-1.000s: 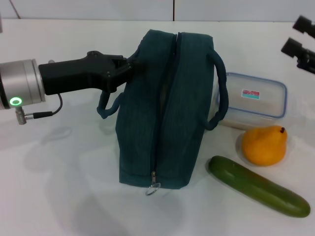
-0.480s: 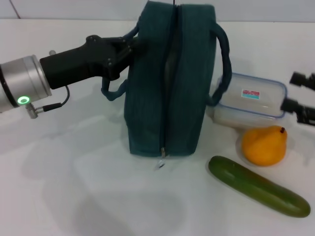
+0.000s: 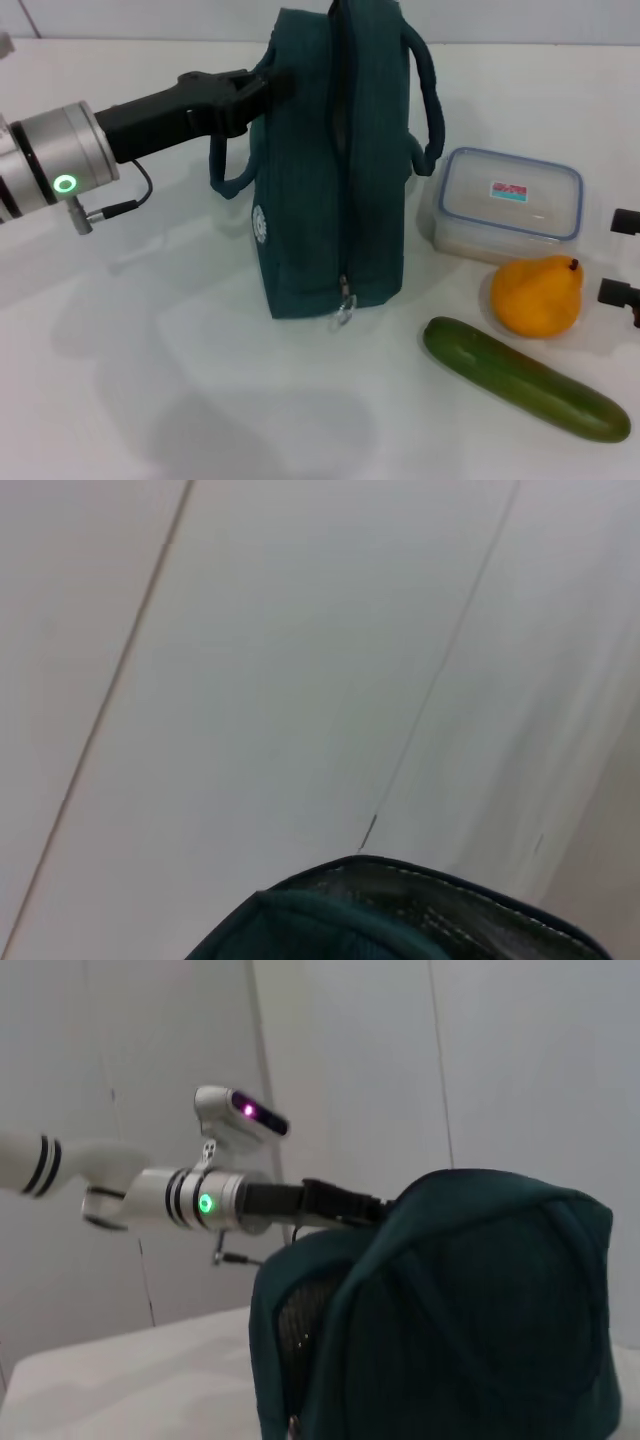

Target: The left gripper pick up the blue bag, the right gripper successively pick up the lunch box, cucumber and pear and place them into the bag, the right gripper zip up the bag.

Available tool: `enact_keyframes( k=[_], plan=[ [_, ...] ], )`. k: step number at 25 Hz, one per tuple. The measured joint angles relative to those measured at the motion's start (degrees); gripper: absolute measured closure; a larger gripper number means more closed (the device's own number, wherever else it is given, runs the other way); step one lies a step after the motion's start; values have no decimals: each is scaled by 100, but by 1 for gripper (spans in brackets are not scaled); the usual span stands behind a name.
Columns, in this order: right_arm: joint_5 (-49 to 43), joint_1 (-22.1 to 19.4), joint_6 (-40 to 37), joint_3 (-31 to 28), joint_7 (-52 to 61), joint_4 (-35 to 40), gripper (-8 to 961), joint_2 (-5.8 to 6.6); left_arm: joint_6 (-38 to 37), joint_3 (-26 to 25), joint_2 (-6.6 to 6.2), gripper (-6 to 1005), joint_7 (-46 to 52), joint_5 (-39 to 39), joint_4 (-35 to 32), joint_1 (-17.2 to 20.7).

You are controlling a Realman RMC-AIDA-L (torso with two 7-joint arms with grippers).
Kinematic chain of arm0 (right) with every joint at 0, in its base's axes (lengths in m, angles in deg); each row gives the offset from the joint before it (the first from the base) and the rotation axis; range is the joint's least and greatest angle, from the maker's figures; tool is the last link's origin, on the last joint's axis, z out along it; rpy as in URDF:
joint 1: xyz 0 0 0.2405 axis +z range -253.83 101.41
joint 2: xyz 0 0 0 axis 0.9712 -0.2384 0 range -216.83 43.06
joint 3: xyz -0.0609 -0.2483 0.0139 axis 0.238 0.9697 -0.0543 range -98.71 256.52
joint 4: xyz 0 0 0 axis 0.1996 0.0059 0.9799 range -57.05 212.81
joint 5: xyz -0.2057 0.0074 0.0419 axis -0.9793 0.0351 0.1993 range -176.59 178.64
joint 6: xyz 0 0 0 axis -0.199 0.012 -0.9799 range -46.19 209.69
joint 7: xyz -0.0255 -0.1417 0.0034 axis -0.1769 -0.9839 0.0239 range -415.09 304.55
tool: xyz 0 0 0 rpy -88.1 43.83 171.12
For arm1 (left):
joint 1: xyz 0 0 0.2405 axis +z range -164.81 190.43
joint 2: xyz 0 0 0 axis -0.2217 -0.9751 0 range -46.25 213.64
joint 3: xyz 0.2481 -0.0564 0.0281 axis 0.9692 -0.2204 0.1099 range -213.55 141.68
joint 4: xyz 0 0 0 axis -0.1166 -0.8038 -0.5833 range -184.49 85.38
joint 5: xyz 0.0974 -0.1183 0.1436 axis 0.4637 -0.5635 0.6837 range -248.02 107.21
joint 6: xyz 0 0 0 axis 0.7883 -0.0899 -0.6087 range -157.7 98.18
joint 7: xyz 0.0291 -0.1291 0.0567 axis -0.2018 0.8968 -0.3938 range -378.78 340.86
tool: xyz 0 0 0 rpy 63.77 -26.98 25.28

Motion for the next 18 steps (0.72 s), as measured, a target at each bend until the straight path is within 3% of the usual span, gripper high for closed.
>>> enact_keyframes(
  k=[6,12,18],
  plan=[
    [-57,-143,61,18,-307,-24,114,136,-3,8,-128,954,835,392,-37,-254],
    [-341,-38,134,0,-312,18,115,157,-18,5,-258,954,1207,543,16,-273],
    [-585,83,367,0,-218,-25,116,156,-15,-38,-213,955,1247,565,26,-190]
  ],
)
